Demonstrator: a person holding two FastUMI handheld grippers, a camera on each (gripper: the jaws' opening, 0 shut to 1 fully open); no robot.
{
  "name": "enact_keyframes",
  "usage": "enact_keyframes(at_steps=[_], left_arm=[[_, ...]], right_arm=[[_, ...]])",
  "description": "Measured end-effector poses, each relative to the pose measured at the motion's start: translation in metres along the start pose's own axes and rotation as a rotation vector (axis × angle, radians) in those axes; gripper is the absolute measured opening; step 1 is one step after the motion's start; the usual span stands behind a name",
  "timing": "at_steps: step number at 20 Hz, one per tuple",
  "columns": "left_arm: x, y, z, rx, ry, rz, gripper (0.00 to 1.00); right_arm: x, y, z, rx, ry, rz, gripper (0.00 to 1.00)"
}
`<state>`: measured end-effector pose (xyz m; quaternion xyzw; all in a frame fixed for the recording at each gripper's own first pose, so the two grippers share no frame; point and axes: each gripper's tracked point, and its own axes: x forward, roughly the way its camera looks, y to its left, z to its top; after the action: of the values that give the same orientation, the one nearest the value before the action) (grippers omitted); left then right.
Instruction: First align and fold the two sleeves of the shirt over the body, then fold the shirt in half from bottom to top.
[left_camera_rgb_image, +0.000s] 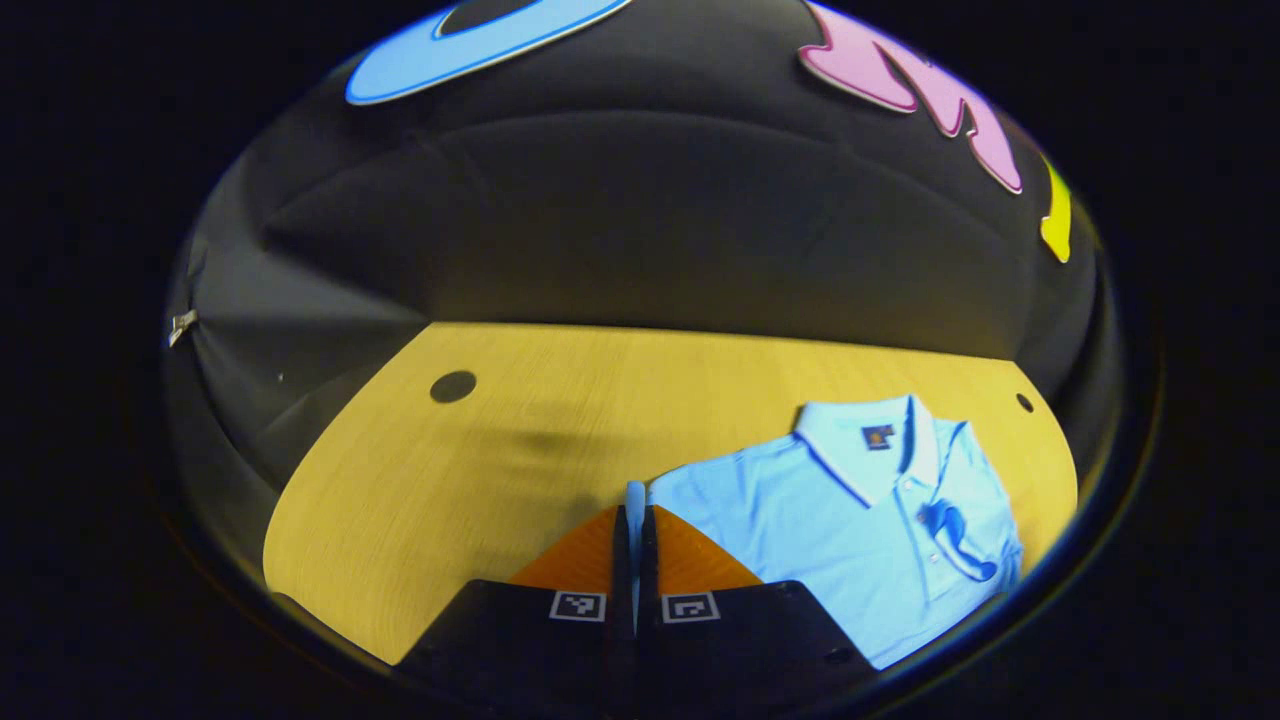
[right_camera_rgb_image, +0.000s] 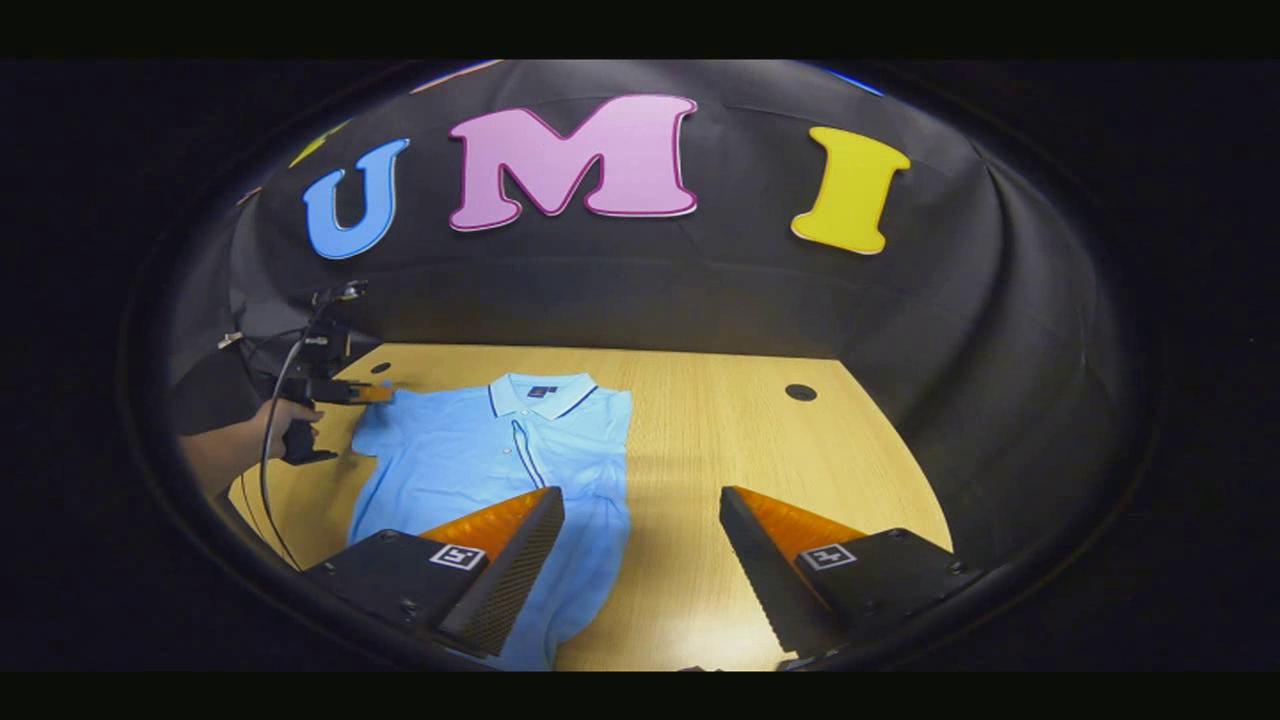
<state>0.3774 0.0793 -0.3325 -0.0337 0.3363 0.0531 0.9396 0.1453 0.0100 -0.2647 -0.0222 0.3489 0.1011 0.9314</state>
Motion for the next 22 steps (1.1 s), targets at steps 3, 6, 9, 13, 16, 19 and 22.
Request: enact_keyframes(at_steps=[3, 6, 9, 13, 16, 19, 22], left_arm=[[-0.020, -0.054, 0.019, 0.029, -0.035, -0.070, 0.06], [-0.033, -0.105, 0.021, 0.041, -0.037, -0.129, 0.06], [-0.035, -0.147, 0.014, 0.028, -0.015, -0.180, 0.06], [-0.036, -0.180, -0.001, -0.004, 0.024, -0.217, 0.07], [-0.048, -0.197, -0.006, -0.031, 0.023, -0.273, 0.18], [-0.067, -0.189, -0.006, 0.004, -0.012, -0.281, 0.71], [-0.103, -0.182, -0.013, 0.049, -0.073, -0.292, 0.97]], right_arm=[[-0.002, -0.003, -0.001, 0.017, -0.004, 0.009, 0.98], [-0.002, -0.006, -0.003, 0.022, -0.007, 0.023, 0.98], [-0.007, -0.013, -0.005, 0.027, -0.009, 0.036, 0.98], [-0.009, -0.023, -0.014, 0.029, -0.001, 0.043, 0.98], [-0.017, -0.030, -0.023, 0.044, 0.003, 0.037, 0.96], [-0.024, -0.028, -0.038, 0.058, 0.018, 0.018, 0.98], [-0.038, -0.017, -0.053, 0.071, 0.034, 0.014, 0.98]])
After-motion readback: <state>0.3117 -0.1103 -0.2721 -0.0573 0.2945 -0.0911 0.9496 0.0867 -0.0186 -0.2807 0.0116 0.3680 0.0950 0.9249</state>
